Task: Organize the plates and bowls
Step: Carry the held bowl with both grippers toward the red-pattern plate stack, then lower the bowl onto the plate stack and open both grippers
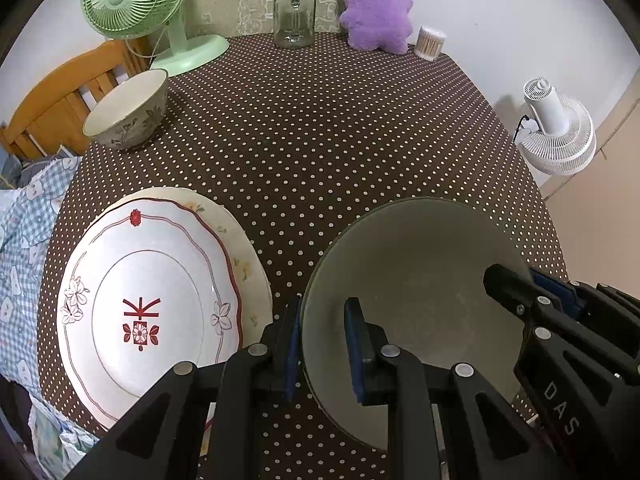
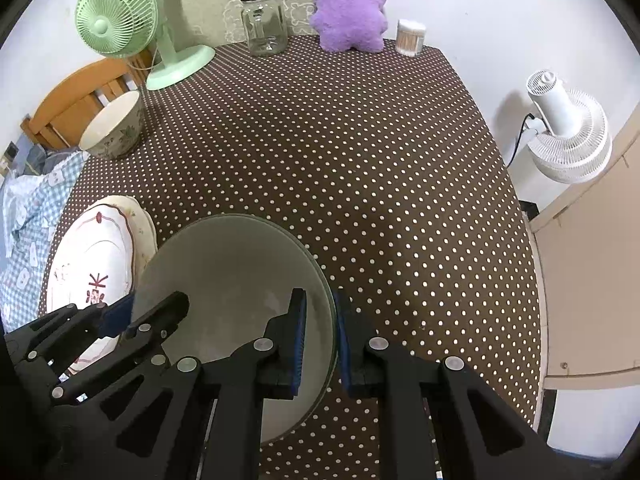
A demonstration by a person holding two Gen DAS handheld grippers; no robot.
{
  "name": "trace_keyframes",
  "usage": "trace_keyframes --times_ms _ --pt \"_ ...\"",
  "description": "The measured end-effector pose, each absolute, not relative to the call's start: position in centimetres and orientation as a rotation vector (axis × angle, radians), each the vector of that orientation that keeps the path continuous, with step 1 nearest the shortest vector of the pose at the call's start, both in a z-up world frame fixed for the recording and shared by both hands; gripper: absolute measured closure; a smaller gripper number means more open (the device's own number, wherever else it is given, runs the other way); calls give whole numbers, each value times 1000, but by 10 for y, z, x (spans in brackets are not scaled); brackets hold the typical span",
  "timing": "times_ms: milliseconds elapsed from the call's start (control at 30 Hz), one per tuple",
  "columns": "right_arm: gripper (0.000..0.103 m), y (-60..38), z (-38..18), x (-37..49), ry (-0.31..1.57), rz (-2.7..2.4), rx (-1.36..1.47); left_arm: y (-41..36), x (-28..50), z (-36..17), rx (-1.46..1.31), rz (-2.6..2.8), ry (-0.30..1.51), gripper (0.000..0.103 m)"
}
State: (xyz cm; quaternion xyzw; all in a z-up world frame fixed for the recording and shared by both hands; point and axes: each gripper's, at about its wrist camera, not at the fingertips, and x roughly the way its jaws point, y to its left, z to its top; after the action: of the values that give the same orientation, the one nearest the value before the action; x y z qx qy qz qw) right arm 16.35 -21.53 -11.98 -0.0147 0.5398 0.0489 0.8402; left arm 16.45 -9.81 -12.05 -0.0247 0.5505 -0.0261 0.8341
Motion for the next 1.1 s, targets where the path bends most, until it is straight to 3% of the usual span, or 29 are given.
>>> trace_keyframes --times_ms 200,267,367,533,767,933,1100 --pt "86 -217 -125 164 1159 102 -29 -99 163 -120 -48 -48 1154 83" --pt "85 -217 -130 165 1175 114 -45 -99 161 -118 -56 -51 1142 74" --pt "66 -218 -132 164 1189 131 -42 -101 158 -112 -39 -52 1118 68" --pt "44 -232 -123 166 1154 146 -27 -100 162 -107 -63 -14 1132 61" --pt "38 -252 -101 171 1113 230 8 -100 161 -84 -105 75 1092 32" --pt "33 -262 -82 175 1093 281 37 -99 159 -63 -113 123 1036 22" --pt "33 -265 -60 183 1080 303 60 -95 158 -40 -97 157 966 20"
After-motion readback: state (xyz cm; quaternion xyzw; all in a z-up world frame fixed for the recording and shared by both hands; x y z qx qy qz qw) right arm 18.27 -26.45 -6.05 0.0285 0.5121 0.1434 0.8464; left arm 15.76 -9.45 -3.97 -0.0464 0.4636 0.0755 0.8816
